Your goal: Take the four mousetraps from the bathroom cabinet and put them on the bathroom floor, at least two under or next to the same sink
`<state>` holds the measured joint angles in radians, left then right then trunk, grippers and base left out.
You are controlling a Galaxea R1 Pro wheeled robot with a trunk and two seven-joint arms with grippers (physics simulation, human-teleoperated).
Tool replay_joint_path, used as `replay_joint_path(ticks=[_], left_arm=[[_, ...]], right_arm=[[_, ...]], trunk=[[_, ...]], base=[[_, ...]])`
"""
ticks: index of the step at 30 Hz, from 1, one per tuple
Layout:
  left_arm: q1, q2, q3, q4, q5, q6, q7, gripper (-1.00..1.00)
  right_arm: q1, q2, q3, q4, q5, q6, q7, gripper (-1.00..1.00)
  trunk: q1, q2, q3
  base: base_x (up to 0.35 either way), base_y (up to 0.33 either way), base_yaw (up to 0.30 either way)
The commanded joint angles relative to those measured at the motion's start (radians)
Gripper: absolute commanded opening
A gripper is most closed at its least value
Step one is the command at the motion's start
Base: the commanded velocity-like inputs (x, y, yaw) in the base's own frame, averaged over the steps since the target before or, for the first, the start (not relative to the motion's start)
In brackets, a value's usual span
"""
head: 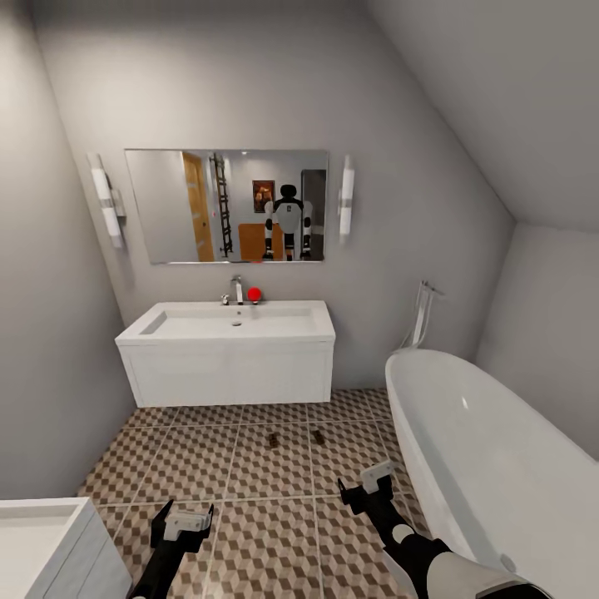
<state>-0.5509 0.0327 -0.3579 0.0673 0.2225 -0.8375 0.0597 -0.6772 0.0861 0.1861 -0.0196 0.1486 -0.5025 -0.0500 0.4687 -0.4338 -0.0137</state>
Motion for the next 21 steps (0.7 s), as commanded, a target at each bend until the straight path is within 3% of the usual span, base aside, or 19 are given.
replay_joint_path(ticks=[1, 5, 21], left_arm=[[-0.001, -0.001, -0.009, 0.003, 0.001, -0.005, 0.006, 1.0], [-0.001, -0.001, -0.009, 0.004, 0.001, -0.005, 0.006, 1.0], [-0.001, -0.001, -0.009, 0.003, 0.002, -0.004, 0.006, 1.0]], right_arm=[[-0.001, 0.0, 0.001, 0.001, 0.008, -0.002, -0.005, 1.0], [-0.001, 0.0, 0.001, 0.001, 0.008, -0.002, -0.005, 1.0], [-0.001, 0.001, 0.001, 0.001, 0.008, -0.002, -0.005, 1.0]], trunk=[[-0.003, 0.006, 0.002], [-0.019, 0.034, 0.014], [-0.019, 0.034, 0.014]], base=[[0.0, 0.0, 0.0], [0.0, 0.0, 0.0], [0.0, 0.0, 0.0]])
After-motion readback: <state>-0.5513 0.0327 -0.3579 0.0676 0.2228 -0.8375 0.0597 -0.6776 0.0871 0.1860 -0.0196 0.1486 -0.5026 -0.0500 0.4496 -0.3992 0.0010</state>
